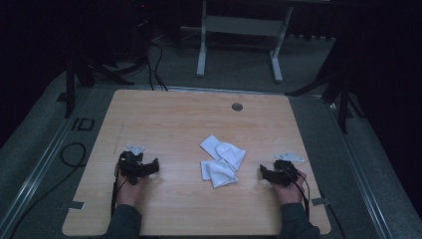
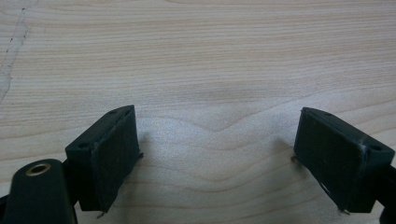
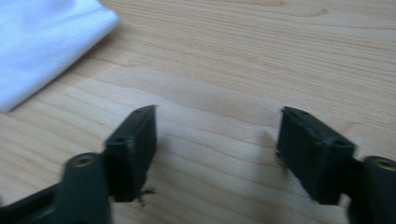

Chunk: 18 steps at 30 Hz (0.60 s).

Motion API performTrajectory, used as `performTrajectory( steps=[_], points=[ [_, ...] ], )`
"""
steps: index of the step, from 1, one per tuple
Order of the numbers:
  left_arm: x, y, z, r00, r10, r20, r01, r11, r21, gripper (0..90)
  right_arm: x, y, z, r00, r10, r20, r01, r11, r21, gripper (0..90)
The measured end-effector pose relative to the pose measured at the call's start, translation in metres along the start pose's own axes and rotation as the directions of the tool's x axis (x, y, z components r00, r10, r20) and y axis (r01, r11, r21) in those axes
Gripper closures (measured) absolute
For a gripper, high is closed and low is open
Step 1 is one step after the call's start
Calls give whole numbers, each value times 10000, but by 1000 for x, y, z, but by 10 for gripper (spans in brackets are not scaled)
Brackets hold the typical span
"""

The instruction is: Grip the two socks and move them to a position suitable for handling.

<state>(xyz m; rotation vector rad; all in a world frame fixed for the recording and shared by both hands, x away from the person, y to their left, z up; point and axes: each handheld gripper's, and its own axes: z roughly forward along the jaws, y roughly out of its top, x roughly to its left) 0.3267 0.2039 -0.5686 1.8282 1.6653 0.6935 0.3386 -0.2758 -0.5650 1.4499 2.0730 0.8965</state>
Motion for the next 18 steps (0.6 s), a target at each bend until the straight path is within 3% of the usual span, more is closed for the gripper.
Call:
performTrajectory(
  steps=[5,9,10,18],
  points=[
    [0,0,0,10000,-2,0,2,10000,0,137,4,1,-2,9996,-225,-178,226,9997,54,476],
    [0,0,0,10000,-2,0,2,10000,0,137,10,2,-7,9961,-686,-549,690,9976,68,653],
    [0,0,0,10000,-2,0,2,10000,0,137,10,2,-7,9961,-686,-549,690,9976,68,653],
    [0,0,0,10000,0,1,0,10000,1,137,30,7,-16,9805,-1513,-1252,1510,9885,-117,828]
  ],
)
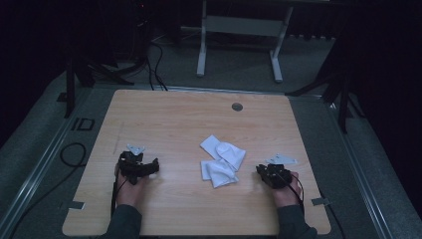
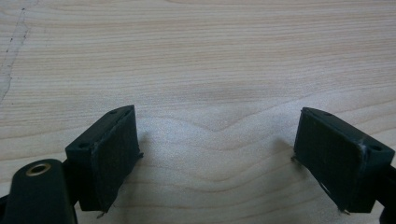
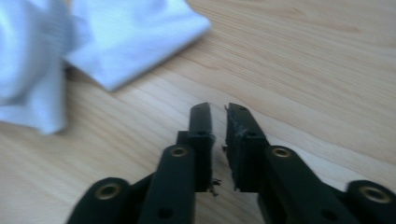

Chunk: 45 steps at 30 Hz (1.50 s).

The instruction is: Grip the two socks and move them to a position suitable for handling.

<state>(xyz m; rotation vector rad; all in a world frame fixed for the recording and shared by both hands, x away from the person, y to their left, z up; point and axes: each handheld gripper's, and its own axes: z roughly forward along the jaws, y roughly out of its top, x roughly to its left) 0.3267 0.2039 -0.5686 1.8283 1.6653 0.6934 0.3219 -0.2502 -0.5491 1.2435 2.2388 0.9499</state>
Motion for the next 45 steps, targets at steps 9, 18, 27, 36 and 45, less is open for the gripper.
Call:
performTrajectory(
  steps=[9,18,27,36,45],
  points=[
    [0,0,0,10000,0,0,0,10000,1,137,30,18,-6,9939,-738,-820,696,9962,-532,865],
    [0,0,0,10000,-2,-1,2,10000,-2,138,55,41,-6,9806,-1402,-1370,1278,9872,-957,826],
    [0,0,0,10000,-1,-3,1,10000,-5,138,66,49,14,9723,-1619,-1686,1588,9868,-317,770],
    [0,0,0,10000,-4,-3,4,10000,-7,138,77,39,25,9646,-1547,-2138,1626,9865,199,821],
    [0,0,0,10000,-3,-4,3,10000,-7,138,93,31,27,9554,-1422,-2590,1574,9868,390,823]
  ],
)
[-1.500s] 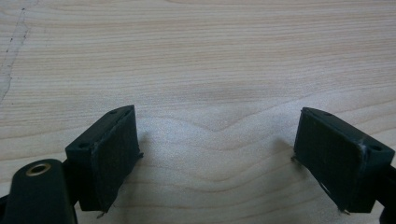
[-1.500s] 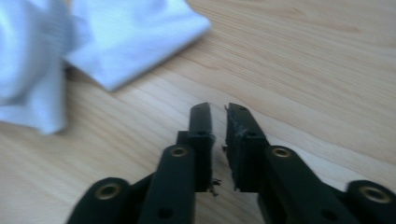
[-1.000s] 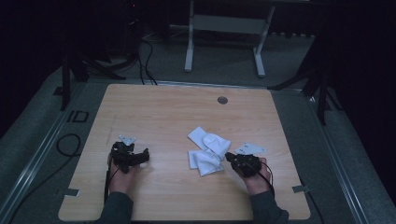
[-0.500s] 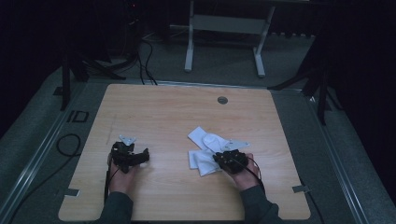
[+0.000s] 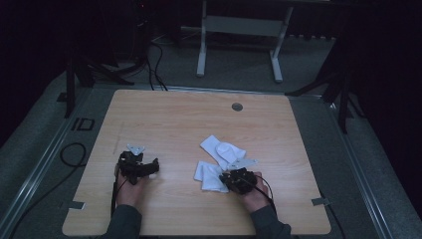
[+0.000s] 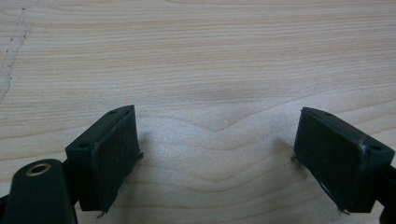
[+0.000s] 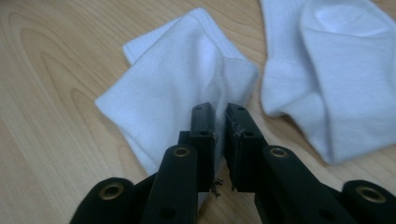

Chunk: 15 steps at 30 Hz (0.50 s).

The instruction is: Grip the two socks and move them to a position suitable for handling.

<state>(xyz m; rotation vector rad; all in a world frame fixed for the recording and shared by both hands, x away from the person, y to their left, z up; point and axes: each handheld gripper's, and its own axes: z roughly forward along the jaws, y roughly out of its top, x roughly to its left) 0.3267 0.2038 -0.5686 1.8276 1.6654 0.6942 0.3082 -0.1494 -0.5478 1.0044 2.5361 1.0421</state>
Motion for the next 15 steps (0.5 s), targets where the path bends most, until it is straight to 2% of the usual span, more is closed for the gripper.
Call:
performTrajectory(
  steps=[8,15],
  points=[
    [0,0,0,10000,5,-1,-5,10000,11,138,14,6,5,9992,-243,-329,244,9997,22,842],
    [0,0,0,10000,-4,-5,4,10000,0,138,19,14,-8,9989,-318,-349,310,9992,-234,859]
  ],
)
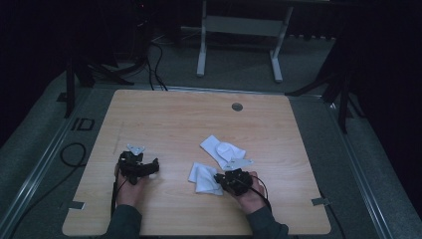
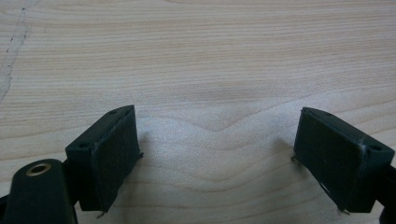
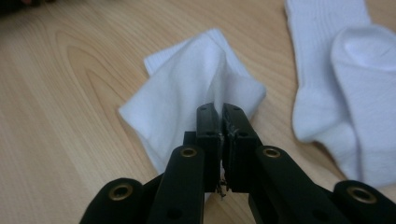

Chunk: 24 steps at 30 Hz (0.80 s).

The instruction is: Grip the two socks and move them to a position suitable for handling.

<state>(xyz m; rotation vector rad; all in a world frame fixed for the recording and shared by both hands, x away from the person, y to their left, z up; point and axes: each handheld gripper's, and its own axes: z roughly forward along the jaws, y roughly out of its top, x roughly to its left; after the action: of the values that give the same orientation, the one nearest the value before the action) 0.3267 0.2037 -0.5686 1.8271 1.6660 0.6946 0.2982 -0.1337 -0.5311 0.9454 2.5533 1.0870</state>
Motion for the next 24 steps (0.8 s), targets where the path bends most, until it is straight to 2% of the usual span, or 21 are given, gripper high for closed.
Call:
performTrajectory(
  steps=[11,13,16,18,24],
  points=[
    [0,0,0,10000,2,-1,-2,10000,4,138,1,15,-29,9996,-273,-45,270,9981,-559,881],
    [0,0,0,10000,1,0,-1,10000,2,138,0,17,-35,9993,-366,115,373,9973,-632,882],
    [0,0,0,10000,1,0,-1,10000,2,138,-7,17,-48,9986,-385,360,410,9966,-714,882],
    [0,0,0,10000,1,-1,-1,10000,0,138,-9,17,-49,9984,-371,422,400,9967,-703,882],
    [0,0,0,10000,0,-1,0,10000,3,138,-28,3,-61,9968,-54,803,94,9987,-504,881]
  ],
)
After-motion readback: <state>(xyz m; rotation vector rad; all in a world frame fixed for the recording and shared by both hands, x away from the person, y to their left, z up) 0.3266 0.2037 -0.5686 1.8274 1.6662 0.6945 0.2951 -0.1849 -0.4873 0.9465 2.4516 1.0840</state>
